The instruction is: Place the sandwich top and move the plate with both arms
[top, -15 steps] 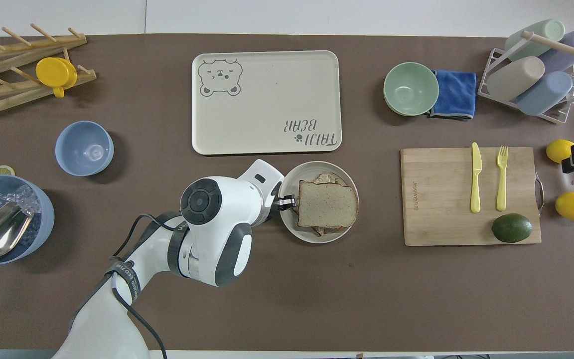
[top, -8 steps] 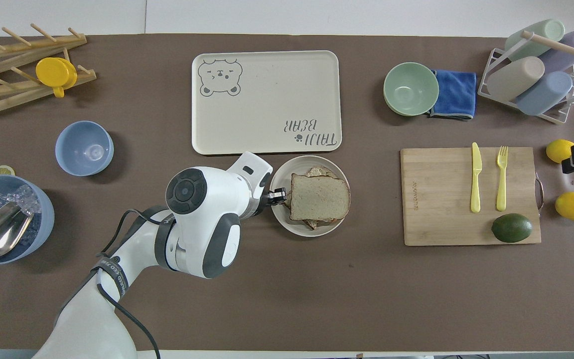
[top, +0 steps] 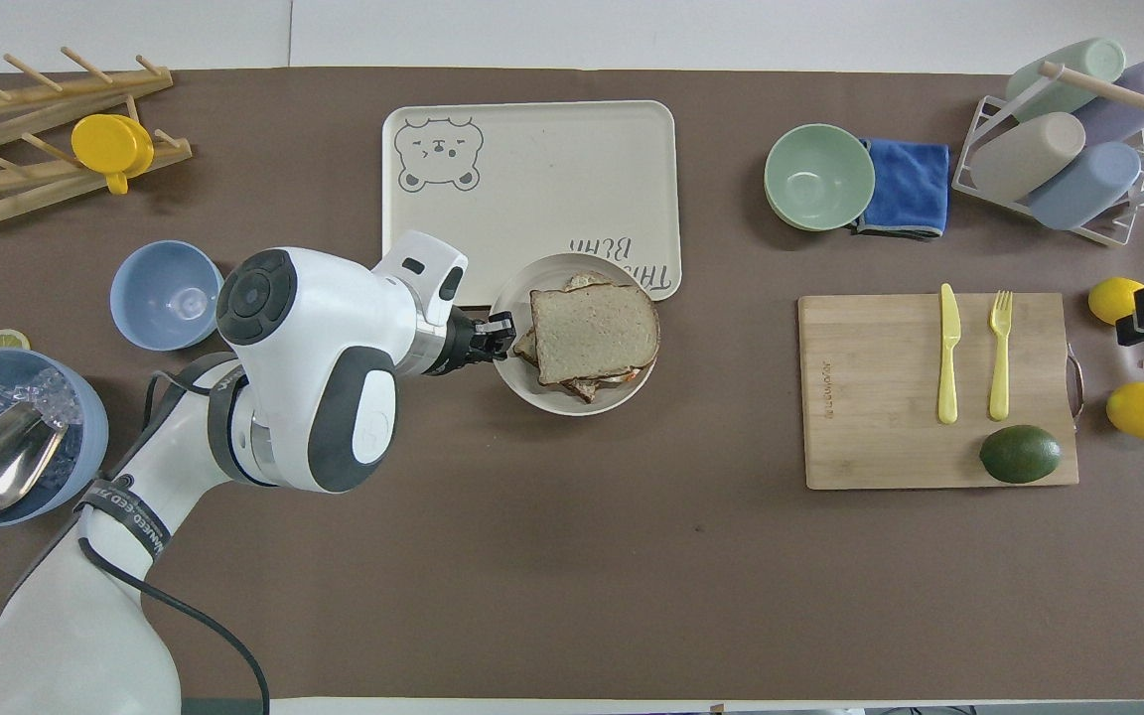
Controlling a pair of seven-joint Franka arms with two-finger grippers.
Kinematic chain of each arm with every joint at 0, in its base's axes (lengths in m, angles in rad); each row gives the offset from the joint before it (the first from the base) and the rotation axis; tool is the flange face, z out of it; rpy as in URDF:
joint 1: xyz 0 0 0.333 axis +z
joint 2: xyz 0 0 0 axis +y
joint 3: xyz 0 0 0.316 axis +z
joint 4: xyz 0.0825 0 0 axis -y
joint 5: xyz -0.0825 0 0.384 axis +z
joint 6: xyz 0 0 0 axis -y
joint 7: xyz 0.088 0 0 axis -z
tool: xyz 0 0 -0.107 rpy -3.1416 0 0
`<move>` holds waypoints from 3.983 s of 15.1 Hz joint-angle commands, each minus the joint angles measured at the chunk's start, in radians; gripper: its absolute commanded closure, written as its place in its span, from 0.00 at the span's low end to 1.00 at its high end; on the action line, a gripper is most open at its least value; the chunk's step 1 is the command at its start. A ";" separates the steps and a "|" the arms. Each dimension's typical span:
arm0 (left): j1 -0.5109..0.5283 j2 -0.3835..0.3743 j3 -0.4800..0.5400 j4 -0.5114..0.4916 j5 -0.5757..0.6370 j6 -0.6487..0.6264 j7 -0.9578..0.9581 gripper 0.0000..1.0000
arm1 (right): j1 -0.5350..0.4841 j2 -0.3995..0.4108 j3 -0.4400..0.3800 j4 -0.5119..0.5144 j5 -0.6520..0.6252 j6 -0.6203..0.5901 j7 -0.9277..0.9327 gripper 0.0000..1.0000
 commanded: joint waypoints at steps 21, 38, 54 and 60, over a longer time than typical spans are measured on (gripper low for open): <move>0.125 0.370 0.006 0.416 -0.095 0.109 -0.014 1.00 | -0.005 -0.027 0.004 -0.022 -0.007 0.050 -0.017 0.00; 0.125 0.349 0.012 0.362 0.007 0.003 0.001 0.00 | -0.002 -0.029 0.004 -0.024 -0.007 0.039 -0.020 0.00; 0.290 0.048 0.028 0.362 0.409 -0.393 0.008 0.00 | -0.002 -0.029 0.004 -0.024 -0.007 0.038 -0.021 0.00; 0.347 -0.078 0.029 0.365 0.412 -0.502 0.008 0.00 | -0.002 -0.029 0.004 -0.024 -0.007 0.038 -0.020 0.00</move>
